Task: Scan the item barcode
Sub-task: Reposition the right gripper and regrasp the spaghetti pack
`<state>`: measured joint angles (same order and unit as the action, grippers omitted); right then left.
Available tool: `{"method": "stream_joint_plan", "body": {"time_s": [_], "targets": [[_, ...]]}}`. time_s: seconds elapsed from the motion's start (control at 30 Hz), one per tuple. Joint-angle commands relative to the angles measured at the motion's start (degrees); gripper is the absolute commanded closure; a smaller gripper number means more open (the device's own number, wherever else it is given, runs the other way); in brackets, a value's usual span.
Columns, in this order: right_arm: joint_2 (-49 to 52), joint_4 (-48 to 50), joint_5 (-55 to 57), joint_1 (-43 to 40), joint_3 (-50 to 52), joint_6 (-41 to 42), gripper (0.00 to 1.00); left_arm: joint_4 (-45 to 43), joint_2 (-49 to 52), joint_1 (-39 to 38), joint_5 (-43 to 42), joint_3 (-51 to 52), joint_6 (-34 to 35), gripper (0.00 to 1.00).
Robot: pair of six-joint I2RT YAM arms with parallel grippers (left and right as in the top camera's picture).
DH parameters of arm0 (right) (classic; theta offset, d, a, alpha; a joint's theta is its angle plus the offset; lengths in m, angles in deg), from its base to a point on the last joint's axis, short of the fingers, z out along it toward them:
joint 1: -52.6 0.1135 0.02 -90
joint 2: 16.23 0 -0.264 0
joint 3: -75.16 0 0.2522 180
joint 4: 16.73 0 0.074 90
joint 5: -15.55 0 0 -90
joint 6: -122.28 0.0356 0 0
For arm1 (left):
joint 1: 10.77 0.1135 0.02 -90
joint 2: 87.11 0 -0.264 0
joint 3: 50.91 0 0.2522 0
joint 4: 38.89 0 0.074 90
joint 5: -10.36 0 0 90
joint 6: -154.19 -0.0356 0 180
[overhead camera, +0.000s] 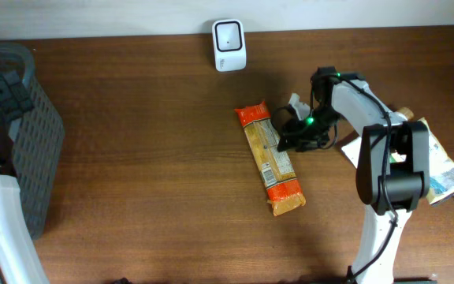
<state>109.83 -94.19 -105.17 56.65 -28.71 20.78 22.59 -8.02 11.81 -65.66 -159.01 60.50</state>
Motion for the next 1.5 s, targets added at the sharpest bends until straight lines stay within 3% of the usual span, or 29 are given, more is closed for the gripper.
{"method": "stream_joint_plan", "body": {"time_s": [0.0,0.07,0.13,0.17,0.2,0.23,0.4,0.47,0.6,0.7,0.83,0.97,1.03,1.07,1.1,1.17,1.23,1.3,1.43,1.47], "targets": [[0.7,5.5,-8.8,2.0,7.1,-4.5,0.37,0.0,0.0,0.1,0.2,-0.3,-0.7,0.01],[0.9,13.0,-10.8,4.0,11.5,0.7,0.39,0.0,0.0,0.1,0.2,-0.3,-0.7,0.01],[0.9,15.6,-9.9,5.5,12.6,2.9,0.50,0.0,0.0,0.1,0.2,-0.3,-0.7,0.01],[0.9,15.4,-9.6,5.7,12.3,3.1,0.73,0.0,0.0,0.1,0.2,-0.3,-0.7,0.01],[0.9,15.3,-9.6,5.6,12.3,3.1,0.89,0.0,0.0,0.1,0.2,-0.3,-0.7,0.01],[0.9,15.3,-9.6,5.6,12.3,3.1,0.96,0.0,0.0,0.1,0.2,-0.3,-0.7,0.01],[-1.7,11.4,-9.7,5.6,7.9,3.5,0.96,0.0,0.0,0.1,0.2,-0.3,-0.7,0.01],[-5.6,7.5,-4.5,5.8,4.3,7.0,0.96,0.0,0.0,0.1,0.2,-0.3,-0.7,0.01],[-13.9,-0.6,22.6,11.1,-2.2,18.2,0.96,0.2,0.1,0.1,0.2,-0.3,-0.7,0.01],[-13.7,-4.8,42.0,18.3,-2.8,27.0,0.96,1.1,0.1,0.1,0.2,-0.3,-0.7,0.01],[-8.5,-4.4,46.3,24.3,-2.8,30.0,0.96,1.3,0.1,0.1,0.2,-0.3,-0.7,0.01],[-2.1,-4.2,42.7,25.8,-2.8,30.4,0.96,1.3,0.1,0.1,0.2,-0.3,-0.7,0.01],[-1.9,-4.0,42.8,26.0,-2.8,30.4,0.87,1.3,0.1,0.1,0.2,-0.3,-0.7,0.01],[-2.0,-3.8,42.8,26.0,-2.8,30.4,0.69,1.3,0.1,0.1,0.2,-0.3,-0.7,0.01],[-2.0,-3.5,42.8,25.7,-2.8,30.4,0.32,1.3,0.1,0.1,0.2,-0.3,-0.7,0.01],[-2.0,-2.7,41.0,25.1,-2.8,30.1,0.18,1.3,0.1,0.1,0.2,-0.3,-0.7,0.01],[-1.9,-0.9,34.6,24.0,-2.7,26.5,0.21,1.3,0.1,0.1,0.2,-0.3,-0.7,0.01],[-1.9,0.5,31.7,23.3,-2.7,25.4,0.32,1.3,0.1,0.1,0.2,-0.3,-0.7,0.01],[-2.3,-0.6,29.2,21.8,-3.3,22.6,0.44,1.3,0.1,0.1,0.2,-0.3,-0.7,0.01],[-2.3,-1.3,29.3,21.6,-3.9,22.2,0.53,1.3,0.1,0.1,0.2,-0.3,-0.7,0.01]]}}
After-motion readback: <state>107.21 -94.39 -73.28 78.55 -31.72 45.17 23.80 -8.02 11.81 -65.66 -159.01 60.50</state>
